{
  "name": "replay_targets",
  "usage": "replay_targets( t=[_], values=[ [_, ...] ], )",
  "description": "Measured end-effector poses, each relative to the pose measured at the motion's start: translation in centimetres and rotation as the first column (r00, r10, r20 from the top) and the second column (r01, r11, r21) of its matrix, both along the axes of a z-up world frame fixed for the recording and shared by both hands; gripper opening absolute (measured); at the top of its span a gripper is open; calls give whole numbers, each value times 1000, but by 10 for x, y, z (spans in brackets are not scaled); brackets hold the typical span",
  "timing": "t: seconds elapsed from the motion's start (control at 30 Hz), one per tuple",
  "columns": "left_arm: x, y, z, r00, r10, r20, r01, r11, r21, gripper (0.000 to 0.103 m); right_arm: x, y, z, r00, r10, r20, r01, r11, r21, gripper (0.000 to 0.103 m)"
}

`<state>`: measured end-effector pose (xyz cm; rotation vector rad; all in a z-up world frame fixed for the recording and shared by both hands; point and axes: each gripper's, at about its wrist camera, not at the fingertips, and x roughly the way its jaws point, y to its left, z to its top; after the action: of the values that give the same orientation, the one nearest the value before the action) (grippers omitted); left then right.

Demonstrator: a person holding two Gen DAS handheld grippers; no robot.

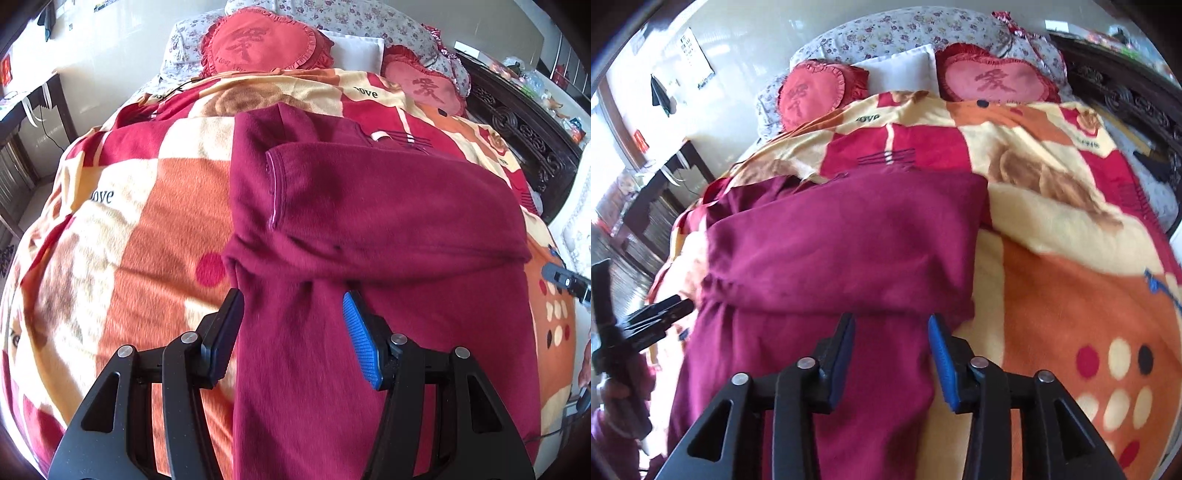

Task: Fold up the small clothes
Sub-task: 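Move the left tool down to the sweatshirt hem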

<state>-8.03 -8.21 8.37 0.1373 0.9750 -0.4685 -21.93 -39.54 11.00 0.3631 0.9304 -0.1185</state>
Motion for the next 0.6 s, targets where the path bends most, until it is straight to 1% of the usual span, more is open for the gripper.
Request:
replay_targets(
  t=[0.03, 0.1, 0.2, 0.3, 0.43, 0.53, 0.6],
  values=[
    [-4, 2, -1, 1000, -3, -5, 3, 1000, 0, 56, -4, 3, -1, 1000, 4, -7, -4, 1000, 8, 48],
    [-12, 5, -3, 1000, -9, -19, 9, 1000, 0, 56, -13, 9, -8, 999, 18, -33, -18, 1000, 10, 48],
    [-22, 13, -7, 998, -21, -56, 20, 1000, -20, 56, -26, 14, -18, 997, 23, -73, -22, 1000, 13, 48],
    [-35, 26, -12, 995, -35, -94, 32, 999, -33, 56, -45, 17, -25, 995, 30, -91, -26, 999, 41, 48],
    [-50, 42, -20, 984, -61, -167, 54, 997, -46, 56, -74, 20, -30, 992, 43, -116, -37, 998, 51, 48],
    [-66, 55, -25, 973, -76, -216, 66, 996, -52, 56, -99, 24, -34, 989, 65, -129, -53, 994, 97, 48],
    [-77, 64, -28, 967, -77, -243, 66, 996, -53, 56, -114, 28, -37, 988, 72, -136, -59, 993, 99, 49]
  ],
)
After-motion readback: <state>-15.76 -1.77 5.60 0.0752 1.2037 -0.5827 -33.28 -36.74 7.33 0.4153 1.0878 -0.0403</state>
